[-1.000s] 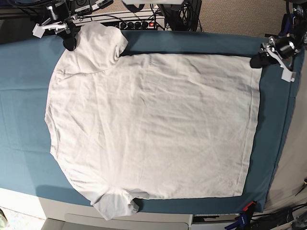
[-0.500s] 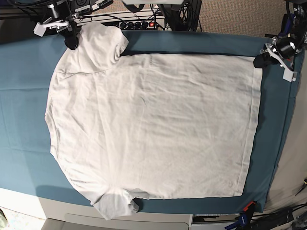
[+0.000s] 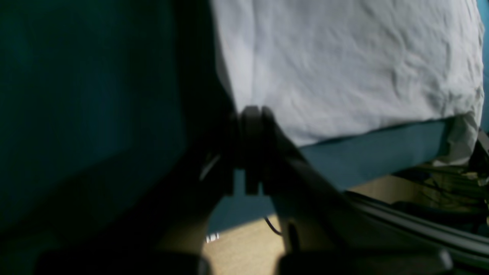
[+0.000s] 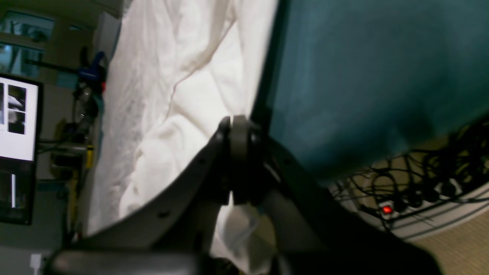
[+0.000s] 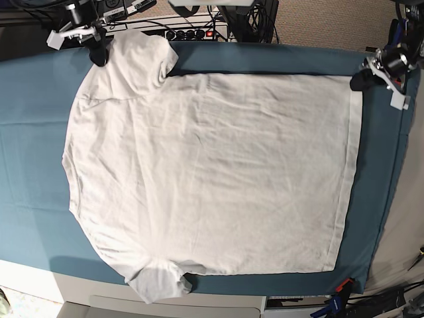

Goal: Fold the T-shirt properly
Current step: 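Lift the shirt edge with both grippers and carry it over the shirt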

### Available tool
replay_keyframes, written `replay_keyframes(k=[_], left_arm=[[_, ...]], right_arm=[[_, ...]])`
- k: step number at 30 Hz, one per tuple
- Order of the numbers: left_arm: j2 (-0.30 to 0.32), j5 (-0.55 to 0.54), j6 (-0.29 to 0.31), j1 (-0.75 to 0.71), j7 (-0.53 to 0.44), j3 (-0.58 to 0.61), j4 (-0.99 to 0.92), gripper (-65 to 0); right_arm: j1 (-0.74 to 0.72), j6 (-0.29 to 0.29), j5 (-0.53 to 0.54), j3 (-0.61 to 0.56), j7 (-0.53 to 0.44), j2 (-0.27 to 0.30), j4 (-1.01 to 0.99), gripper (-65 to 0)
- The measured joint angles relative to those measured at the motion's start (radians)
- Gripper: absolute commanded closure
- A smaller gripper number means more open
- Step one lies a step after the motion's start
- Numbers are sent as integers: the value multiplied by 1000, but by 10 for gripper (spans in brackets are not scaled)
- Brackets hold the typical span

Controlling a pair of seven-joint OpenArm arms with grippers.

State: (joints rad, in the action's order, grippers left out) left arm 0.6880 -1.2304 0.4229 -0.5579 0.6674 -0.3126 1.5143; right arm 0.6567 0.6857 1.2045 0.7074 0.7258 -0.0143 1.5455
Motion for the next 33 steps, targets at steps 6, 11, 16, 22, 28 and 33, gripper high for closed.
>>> replay_keyframes(k=[6,11,16,22,28,33], left_arm=[[2,5,-5,-80,9,-10,76,0],[0,20,-8,-181,36,-89,177,0],[0,9,-8,-257,38,-179,264,0],[-2,8,-8,-307,41,-208,286,0],[-39,8,-4,-348,50,-208,286,0],[-60,-6,0,-388,54,-209,286,0]], right_arm=[[87,-5,-18,-1,8,8,149,0],[172,-4,-56,-1,0,47,274,0],[225,-3,-64,8,-1,67,324,0],[275,0,-59,66,0,67,326,0],[338,4,-55,91,0,68,327,0],[378,4,-55,91,0,69,327,0]])
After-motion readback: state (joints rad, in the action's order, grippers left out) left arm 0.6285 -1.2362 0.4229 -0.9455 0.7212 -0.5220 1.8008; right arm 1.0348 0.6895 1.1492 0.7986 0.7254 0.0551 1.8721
